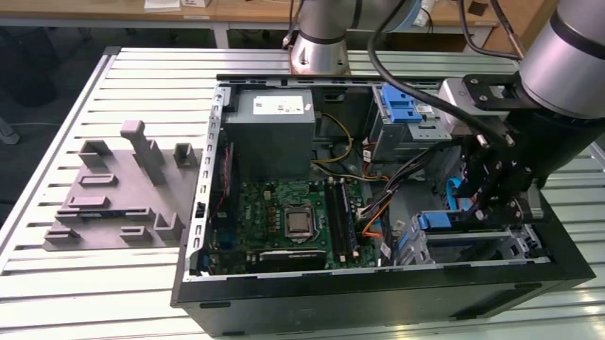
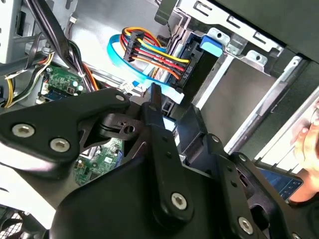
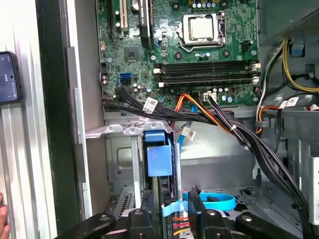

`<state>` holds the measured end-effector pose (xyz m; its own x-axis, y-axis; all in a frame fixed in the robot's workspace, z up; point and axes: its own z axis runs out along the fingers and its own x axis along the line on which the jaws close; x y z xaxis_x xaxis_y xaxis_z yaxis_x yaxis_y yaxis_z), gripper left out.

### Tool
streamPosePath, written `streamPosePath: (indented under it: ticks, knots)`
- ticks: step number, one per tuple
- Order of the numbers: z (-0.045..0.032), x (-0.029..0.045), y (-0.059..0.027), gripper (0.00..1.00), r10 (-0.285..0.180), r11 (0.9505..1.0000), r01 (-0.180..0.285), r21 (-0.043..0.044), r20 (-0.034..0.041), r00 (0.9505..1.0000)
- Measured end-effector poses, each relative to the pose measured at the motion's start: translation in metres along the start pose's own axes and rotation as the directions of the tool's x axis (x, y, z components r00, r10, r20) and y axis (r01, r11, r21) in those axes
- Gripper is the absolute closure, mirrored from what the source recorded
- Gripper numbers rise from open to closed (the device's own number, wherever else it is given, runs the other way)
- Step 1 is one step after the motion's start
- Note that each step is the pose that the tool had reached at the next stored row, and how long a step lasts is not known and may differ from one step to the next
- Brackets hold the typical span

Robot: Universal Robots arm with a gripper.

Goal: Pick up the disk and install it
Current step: 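Insert the second disk wire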

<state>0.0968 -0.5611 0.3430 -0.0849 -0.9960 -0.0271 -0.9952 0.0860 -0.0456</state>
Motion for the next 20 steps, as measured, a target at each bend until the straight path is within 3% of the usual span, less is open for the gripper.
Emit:
streamPosePath:
  ticks: [4, 5, 8, 11, 20]
  knots:
    - [-0.0026, -0.0001, -0.0002, 0.60, 0.000, 1.0000, 0.000, -0.0011, 0.0001, 1.0000]
    - [-0.0026, -0.0001, -0.0002, 0.67, 0.000, 1.0000, 0.000, -0.0011, 0.0002, 1.0000]
    - [-0.0028, -0.0001, -0.0002, 0.73, 0.000, 1.0000, 0.000, -0.0012, -0.0001, 1.0000]
    - [-0.0028, -0.0001, -0.0002, 0.89, 0.000, 1.0000, 0.000, -0.0012, -0.0001, 1.0000]
    - [-0.0028, -0.0001, -0.0002, 0.89, 0.000, 1.0000, 0.000, -0.0017, -0.0001, 1.0000]
